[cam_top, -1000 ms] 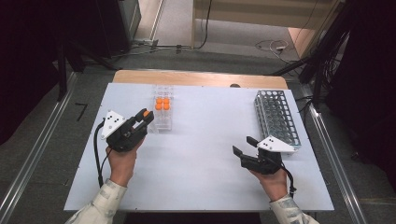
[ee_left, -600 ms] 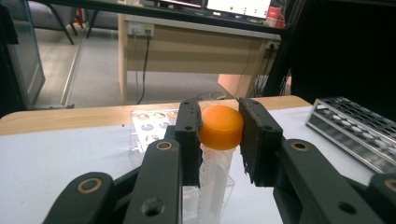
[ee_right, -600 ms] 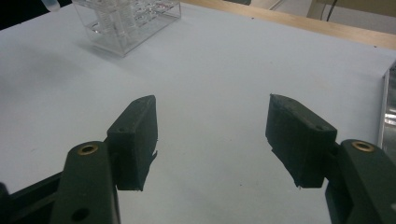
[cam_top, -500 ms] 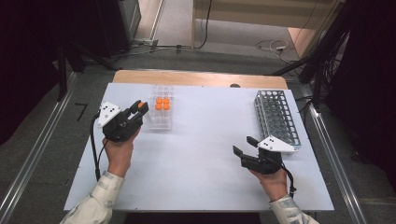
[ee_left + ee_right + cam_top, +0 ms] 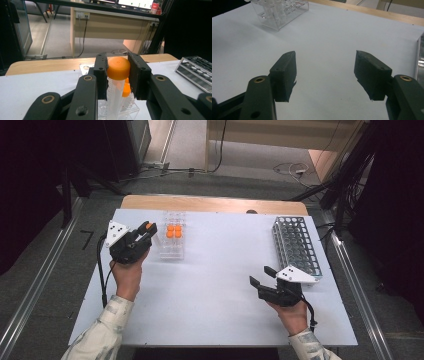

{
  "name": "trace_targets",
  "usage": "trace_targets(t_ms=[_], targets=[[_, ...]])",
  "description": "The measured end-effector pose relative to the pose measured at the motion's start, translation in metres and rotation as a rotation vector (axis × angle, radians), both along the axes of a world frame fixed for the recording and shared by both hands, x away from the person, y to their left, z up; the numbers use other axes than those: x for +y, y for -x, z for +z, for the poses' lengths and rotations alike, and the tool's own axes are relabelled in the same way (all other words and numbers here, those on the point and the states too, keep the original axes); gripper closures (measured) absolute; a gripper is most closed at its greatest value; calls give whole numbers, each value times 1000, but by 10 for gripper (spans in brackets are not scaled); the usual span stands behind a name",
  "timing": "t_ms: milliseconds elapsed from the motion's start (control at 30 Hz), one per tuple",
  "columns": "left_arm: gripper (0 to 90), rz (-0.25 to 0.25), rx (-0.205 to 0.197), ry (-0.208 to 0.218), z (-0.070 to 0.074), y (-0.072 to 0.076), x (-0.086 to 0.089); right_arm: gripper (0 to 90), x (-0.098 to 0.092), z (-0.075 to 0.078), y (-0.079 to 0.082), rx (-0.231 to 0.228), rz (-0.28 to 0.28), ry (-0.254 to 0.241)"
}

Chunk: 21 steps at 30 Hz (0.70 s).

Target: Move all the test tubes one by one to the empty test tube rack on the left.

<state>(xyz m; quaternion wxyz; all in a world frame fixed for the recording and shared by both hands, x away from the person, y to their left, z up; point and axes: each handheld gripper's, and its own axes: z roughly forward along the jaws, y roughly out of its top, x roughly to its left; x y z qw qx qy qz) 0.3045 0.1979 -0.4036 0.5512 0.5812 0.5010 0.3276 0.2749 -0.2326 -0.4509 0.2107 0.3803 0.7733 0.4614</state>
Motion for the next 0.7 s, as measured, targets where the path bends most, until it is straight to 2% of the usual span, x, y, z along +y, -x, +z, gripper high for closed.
trace_targets(t_ms=[300,700], targets=[[699,4,-3,-4,6,-7,-2,332,0,0,0,3,3,0],[699,20,-1,-19,4,-18,-3,337,1,-1,1,-1,3,0]])
